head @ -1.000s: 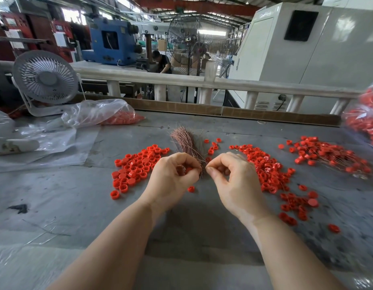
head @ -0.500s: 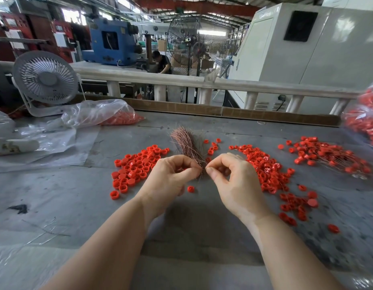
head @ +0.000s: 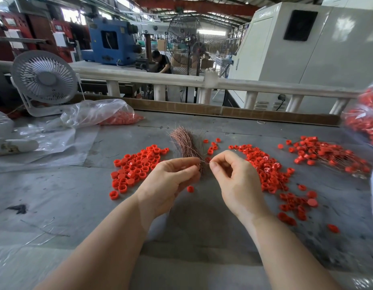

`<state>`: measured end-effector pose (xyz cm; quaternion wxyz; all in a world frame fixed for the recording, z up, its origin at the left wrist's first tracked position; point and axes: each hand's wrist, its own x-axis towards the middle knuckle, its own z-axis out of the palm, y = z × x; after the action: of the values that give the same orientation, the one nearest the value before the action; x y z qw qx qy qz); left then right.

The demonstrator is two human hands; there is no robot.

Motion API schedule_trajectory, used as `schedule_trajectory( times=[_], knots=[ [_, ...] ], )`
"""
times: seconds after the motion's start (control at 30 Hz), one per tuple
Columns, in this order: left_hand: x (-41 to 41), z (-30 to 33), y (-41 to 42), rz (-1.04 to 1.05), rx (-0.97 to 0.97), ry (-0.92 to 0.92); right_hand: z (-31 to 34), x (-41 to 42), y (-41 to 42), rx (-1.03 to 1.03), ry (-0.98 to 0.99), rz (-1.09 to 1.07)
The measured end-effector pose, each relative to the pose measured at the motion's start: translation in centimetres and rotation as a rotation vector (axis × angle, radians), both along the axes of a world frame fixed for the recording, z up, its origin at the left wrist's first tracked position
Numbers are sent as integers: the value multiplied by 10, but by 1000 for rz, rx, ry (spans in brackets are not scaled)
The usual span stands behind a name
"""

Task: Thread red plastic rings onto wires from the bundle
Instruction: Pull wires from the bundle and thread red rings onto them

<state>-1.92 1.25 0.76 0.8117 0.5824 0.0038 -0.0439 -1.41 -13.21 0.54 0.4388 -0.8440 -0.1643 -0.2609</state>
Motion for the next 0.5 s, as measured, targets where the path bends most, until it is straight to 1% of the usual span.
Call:
schedule_trajectory(
  times=[0.1, 0.3, 0.5],
  knots=[
    [-3, 4, 0, -54, -50, 10, 1, 1, 0, 17, -9, -24],
    [-4, 6, 1, -7, -83, -35, 1, 1, 1, 39, -6, -8],
    [-5, 8, 1, -30, -117, -33, 2, 1, 0, 34, -17, -7]
  ],
)
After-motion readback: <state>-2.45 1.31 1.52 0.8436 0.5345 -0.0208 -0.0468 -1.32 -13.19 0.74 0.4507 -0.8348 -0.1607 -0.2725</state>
